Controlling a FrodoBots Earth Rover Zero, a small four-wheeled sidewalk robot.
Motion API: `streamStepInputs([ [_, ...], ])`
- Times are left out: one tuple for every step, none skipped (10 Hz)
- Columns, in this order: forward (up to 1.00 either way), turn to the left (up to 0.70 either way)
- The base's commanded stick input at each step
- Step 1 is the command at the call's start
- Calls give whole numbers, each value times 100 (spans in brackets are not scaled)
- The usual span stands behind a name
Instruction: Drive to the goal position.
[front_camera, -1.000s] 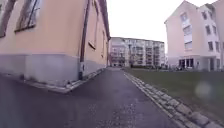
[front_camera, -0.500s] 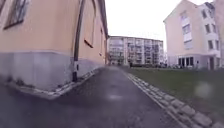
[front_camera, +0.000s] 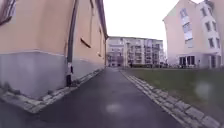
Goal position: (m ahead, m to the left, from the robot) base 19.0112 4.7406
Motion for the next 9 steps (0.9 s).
streamStepInputs([
  [100, 0],
  [100, 0],
  [100, 0],
  [100, 0],
  [100, 0],
  [100, 0],
  [100, 0],
  [100, 0],
  [100, 0],
])
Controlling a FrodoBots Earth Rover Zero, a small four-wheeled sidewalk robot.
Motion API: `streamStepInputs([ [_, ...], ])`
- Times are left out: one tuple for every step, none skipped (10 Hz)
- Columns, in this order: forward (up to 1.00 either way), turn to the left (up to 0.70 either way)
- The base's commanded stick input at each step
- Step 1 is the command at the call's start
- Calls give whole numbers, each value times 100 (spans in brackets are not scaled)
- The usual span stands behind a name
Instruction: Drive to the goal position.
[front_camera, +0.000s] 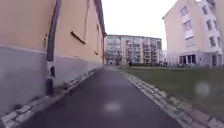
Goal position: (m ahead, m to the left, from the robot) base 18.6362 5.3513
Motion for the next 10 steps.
streamStepInputs([
  [100, 0],
  [100, 0],
  [100, 0],
  [100, 0],
  [100, 0],
  [100, 0],
  [100, 0],
  [100, 0],
  [100, 0],
  [100, 0],
])
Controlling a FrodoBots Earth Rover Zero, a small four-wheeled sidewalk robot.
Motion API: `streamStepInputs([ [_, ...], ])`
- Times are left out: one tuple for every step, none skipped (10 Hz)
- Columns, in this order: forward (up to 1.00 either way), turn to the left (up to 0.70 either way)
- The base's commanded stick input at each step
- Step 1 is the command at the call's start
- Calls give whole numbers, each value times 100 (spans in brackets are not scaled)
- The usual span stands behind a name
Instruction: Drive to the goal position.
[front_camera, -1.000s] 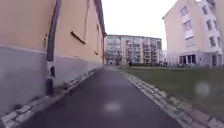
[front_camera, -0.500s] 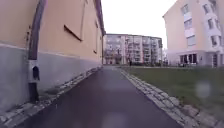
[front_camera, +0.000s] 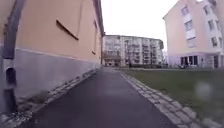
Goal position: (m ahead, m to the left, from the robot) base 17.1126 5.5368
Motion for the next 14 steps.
streamStepInputs([
  [100, 0],
  [100, 0],
  [100, 0],
  [100, 0],
  [100, 0],
  [100, 0],
  [100, 0],
  [100, 0],
  [100, 0],
  [100, 0],
  [100, 0],
  [100, 0],
  [100, 0],
  [100, 0],
])
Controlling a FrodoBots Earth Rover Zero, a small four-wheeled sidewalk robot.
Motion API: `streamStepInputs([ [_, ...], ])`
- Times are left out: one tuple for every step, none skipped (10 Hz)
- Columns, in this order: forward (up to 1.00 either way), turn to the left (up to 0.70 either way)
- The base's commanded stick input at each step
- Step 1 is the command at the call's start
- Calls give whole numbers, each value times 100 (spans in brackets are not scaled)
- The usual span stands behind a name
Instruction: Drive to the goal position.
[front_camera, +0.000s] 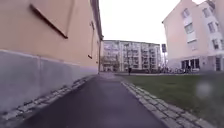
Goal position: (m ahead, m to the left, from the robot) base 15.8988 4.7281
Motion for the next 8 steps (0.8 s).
streamStepInputs([
  [100, 0],
  [100, 0],
  [100, 0],
  [100, 0],
  [100, 0],
  [100, 0],
  [100, 0],
  [100, 0],
])
